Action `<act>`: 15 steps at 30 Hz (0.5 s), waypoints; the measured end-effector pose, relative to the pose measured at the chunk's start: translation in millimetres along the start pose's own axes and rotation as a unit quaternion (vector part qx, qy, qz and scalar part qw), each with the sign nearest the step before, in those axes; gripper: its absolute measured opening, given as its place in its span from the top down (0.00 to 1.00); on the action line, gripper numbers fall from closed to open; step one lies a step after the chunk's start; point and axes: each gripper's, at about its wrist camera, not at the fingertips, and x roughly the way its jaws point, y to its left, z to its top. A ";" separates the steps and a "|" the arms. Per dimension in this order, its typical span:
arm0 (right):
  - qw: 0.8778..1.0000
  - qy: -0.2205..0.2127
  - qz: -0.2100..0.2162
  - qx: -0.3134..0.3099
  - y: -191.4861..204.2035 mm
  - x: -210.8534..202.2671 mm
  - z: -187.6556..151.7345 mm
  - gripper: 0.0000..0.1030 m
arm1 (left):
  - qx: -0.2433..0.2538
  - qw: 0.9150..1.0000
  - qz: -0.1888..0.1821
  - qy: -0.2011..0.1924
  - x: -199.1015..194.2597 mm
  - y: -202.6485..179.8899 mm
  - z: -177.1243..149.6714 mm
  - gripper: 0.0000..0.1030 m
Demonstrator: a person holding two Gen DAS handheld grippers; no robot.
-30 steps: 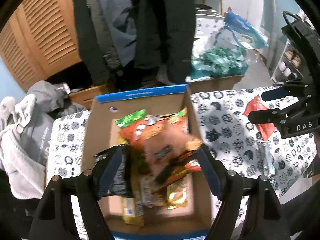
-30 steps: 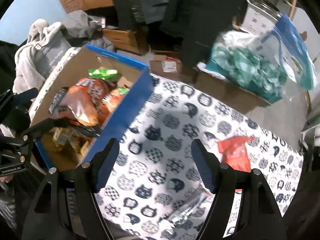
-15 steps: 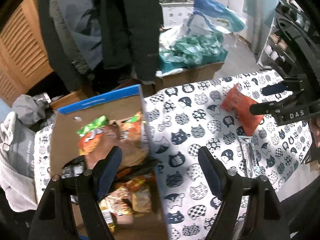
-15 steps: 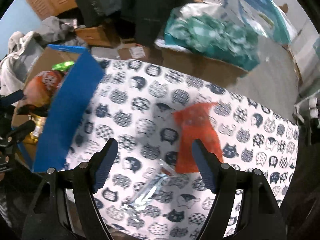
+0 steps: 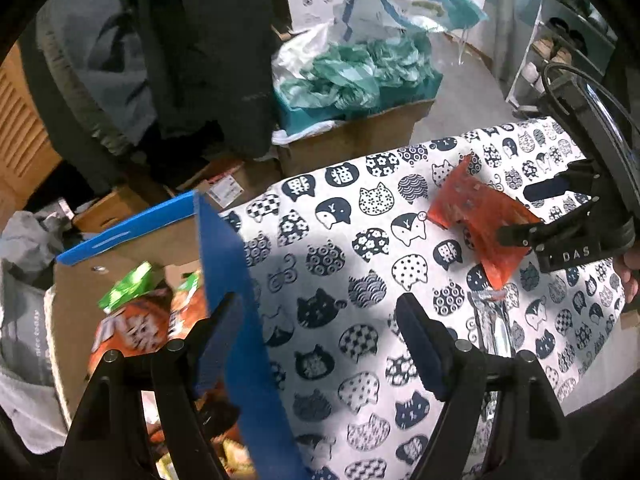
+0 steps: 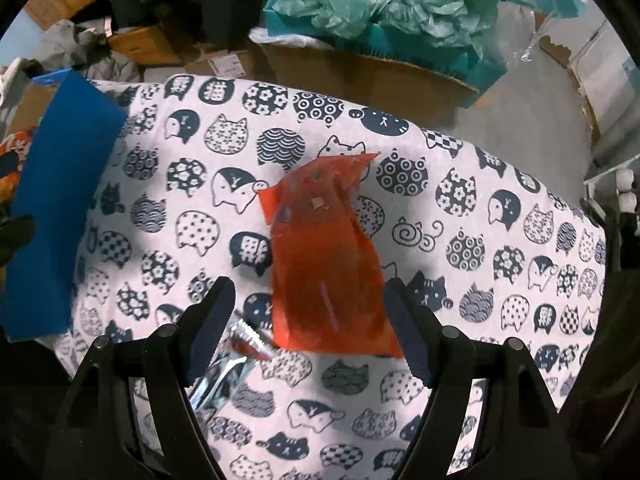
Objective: Organize snacks
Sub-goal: 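Move both tools back to the red pouch and silver foil packet, then grasp the red-orange pouch with the right tool while the left tool grasps the silver foil packet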
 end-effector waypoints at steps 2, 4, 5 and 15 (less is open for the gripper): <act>1.000 0.003 0.001 -0.001 -1.3 7.9 2.2 0.26 | 0.003 1.000 0.000 0.006 11.5 -3.6 4.3 0.23; 1.000 0.008 -0.003 -0.002 -3.5 17.5 4.6 0.26 | 0.006 1.000 0.000 0.013 23.3 -6.0 7.0 0.23; 1.000 0.006 -0.007 -0.003 -4.7 21.4 5.8 0.26 | 0.006 1.000 0.000 0.017 27.8 -6.2 7.9 0.23; 0.999 0.027 -0.027 0.005 -19.5 58.1 16.5 0.26 | 0.006 0.999 -0.014 0.050 61.2 -13.1 9.0 0.23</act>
